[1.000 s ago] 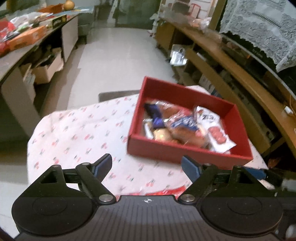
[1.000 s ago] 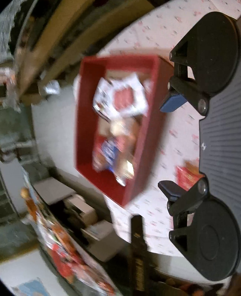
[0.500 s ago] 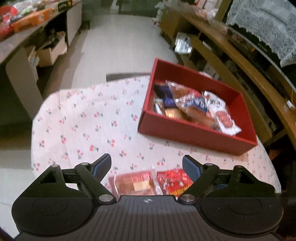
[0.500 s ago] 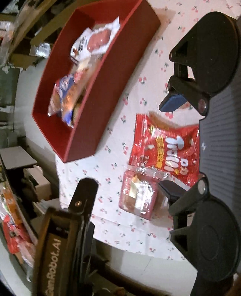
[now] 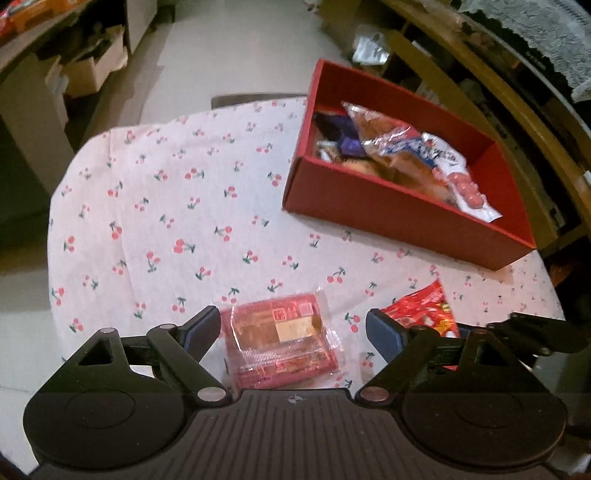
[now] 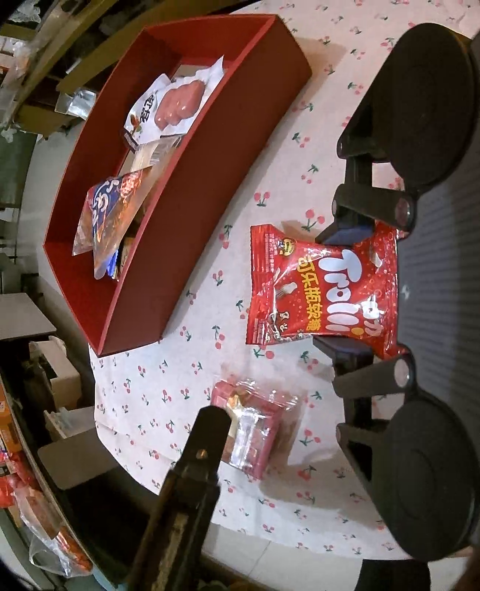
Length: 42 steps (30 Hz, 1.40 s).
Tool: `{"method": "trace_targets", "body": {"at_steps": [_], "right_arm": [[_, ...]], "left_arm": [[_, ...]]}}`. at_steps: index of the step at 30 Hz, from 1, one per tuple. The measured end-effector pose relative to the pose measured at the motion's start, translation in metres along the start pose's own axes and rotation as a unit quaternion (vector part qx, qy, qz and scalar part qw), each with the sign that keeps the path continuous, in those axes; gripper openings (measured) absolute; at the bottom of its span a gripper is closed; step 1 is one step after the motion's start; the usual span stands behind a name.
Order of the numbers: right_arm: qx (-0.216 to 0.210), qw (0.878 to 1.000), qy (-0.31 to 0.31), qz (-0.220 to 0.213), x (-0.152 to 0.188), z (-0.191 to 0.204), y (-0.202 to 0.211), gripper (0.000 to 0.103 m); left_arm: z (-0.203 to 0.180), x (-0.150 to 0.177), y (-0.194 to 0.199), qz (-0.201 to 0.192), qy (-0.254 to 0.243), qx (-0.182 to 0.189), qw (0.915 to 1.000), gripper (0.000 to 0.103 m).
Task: Organize snacks
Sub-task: 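Grasp the pink cake packet with the left gripper while the right gripper grasps the red candy bag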
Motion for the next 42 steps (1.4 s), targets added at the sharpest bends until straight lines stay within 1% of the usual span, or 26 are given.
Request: {"method": "trace_targets", "body": {"at_steps": [3, 6, 7, 8, 10, 11, 12, 14, 16, 17, 19, 20, 26, 31, 35, 42], "right_arm": [[0.003, 1.0, -0.003, -0.006, 0.001, -0.002, 0.005, 0.068], [0.011, 1.0, -0.004, -0.015, 0.001, -0.006, 0.011, 0.068], [0.012, 1.0, -0.008, -0.015, 0.002, -0.007, 0.011, 0.068], [0.013, 1.0, -0.009, -0.013, 0.001, -0.009, 0.009, 0.068], [0.014, 1.0, -0.01, -0.008, 0.002, -0.011, 0.005, 0.068], [0.012, 1.0, -0.01, -0.006, 0.003, -0.011, 0.003, 0.068], [0.011, 1.0, -0.01, -0.004, 0.003, -0.011, 0.003, 0.068], [0.01, 1.0, -0.009, -0.004, 0.005, -0.012, 0.003, 0.068], [0.01, 1.0, -0.01, -0.004, 0.005, -0.014, 0.003, 0.068], [0.009, 1.0, -0.012, -0.004, 0.005, -0.014, 0.003, 0.068], [0.009, 1.0, -0.016, -0.008, 0.005, -0.016, 0.005, 0.068], [0.009, 1.0, -0.018, -0.01, 0.005, -0.018, 0.007, 0.068], [0.011, 1.0, -0.023, -0.012, 0.008, -0.02, 0.01, 0.067], [0.012, 0.999, -0.029, -0.02, 0.009, -0.023, 0.016, 0.067], [0.015, 0.999, -0.036, -0.018, 0.012, -0.026, 0.017, 0.067], [0.037, 0.998, -0.053, -0.015, 0.022, -0.033, 0.024, 0.067]], "left_arm": [[-0.003, 0.003, -0.012, 0.016, 0.009, -0.004, 0.9998, 0.09], [-0.01, 0.005, -0.022, 0.005, -0.004, -0.033, 0.9994, 0.093], [-0.011, 0.005, -0.026, 0.001, -0.006, -0.043, 0.9991, 0.096], [-0.011, 0.006, -0.03, 0.001, -0.005, -0.052, 0.9986, 0.096], [-0.006, 0.007, -0.044, 0.02, 0.012, -0.065, 0.9976, 0.094], [-0.006, 0.007, -0.043, 0.009, 0.008, -0.066, 0.9977, 0.094], [-0.007, 0.008, -0.043, 0.008, 0.004, -0.074, 0.9972, 0.092], [-0.007, 0.01, -0.04, 0.003, 0.003, -0.078, 0.997, 0.088], [-0.009, 0.013, -0.037, 0.0, 0.0, -0.082, 0.9966, 0.082], [-0.009, 0.014, -0.036, -0.001, 0.001, -0.082, 0.9966, 0.08], [-0.01, 0.016, -0.03, -0.001, 0.002, -0.079, 0.9969, 0.07], [-0.011, 0.017, -0.028, -0.002, 0.0, -0.078, 0.997, 0.07], [-0.02, 0.025, -0.025, 0.0, -0.011, -0.069, 0.9976, 0.069], [-0.029, 0.03, -0.019, -0.001, -0.022, -0.049, 0.9986, 0.068], [-0.036, 0.031, -0.017, -0.001, -0.029, -0.038, 0.9989, 0.068], [-0.048, 0.036, -0.015, 0.002, -0.051, -0.023, 0.9984, 0.068]]}}
Point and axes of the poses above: each gripper's, at about its wrist camera, not at the fingertips, and y roughly against the way its jaws point, z to its left, x to its underside, the point moved 1 cm from there along -y, roughly the way its jaws point, and after that the axes turned 14 degrees about y, right-handed, at the moved point
